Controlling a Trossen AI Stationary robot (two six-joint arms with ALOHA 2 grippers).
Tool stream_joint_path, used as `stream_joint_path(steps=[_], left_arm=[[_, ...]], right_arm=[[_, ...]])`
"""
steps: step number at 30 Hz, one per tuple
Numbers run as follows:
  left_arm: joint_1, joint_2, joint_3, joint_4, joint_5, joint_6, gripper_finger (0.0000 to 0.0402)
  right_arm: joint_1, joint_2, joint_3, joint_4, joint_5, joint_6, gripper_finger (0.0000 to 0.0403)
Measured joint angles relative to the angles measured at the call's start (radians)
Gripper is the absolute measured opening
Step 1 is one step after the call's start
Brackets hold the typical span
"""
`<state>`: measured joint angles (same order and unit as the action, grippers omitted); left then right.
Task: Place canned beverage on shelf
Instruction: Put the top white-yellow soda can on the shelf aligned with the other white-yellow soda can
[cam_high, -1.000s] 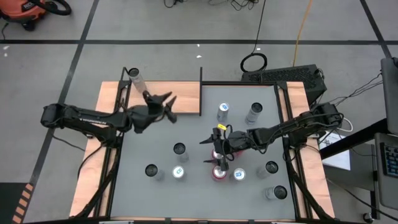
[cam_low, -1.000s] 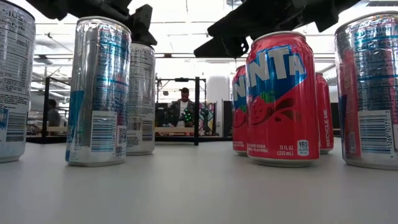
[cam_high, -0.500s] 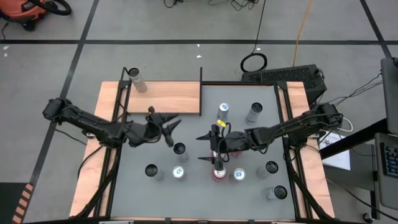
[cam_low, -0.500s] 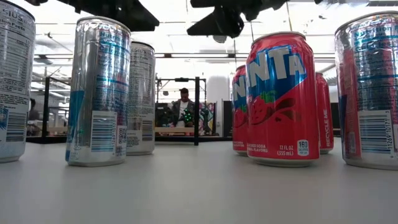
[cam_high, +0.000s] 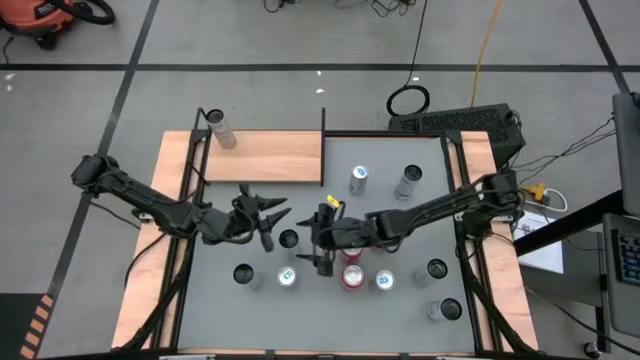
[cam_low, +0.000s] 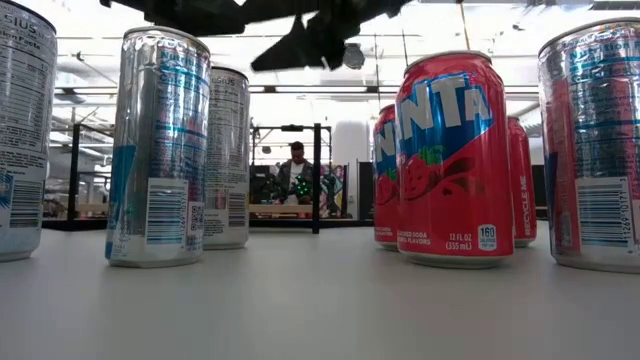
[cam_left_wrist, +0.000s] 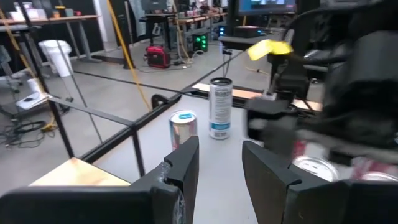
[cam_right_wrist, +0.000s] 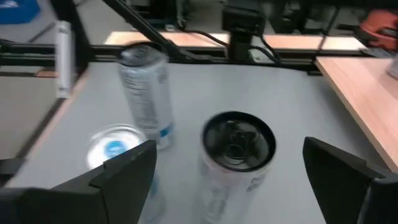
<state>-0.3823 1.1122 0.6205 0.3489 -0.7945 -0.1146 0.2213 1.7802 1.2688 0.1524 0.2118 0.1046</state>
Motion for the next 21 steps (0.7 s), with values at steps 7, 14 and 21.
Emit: stream_joint_path(steps=[7, 14, 21], left_arm=[[-0.016, 0.0, 0.0, -0.025, -0.007, -0.011, 0.012], [-0.018, 0.0, -0.001, -0.027, -0.017, -0.01, 0.012], [-0.018, 0.0, -0.001, -0.03, -0.022, -0.009, 0.012]], right_arm=[[-0.012, 0.069, 0.047, 0.01, 0.042, 0.014, 0.0343], [-0.026, 0.115, 0.048, 0.094, -0.005, 0.036, 0.0356], [-0.043, 0.146, 0.048, 0.114, -0.005, 0.012, 0.0369]])
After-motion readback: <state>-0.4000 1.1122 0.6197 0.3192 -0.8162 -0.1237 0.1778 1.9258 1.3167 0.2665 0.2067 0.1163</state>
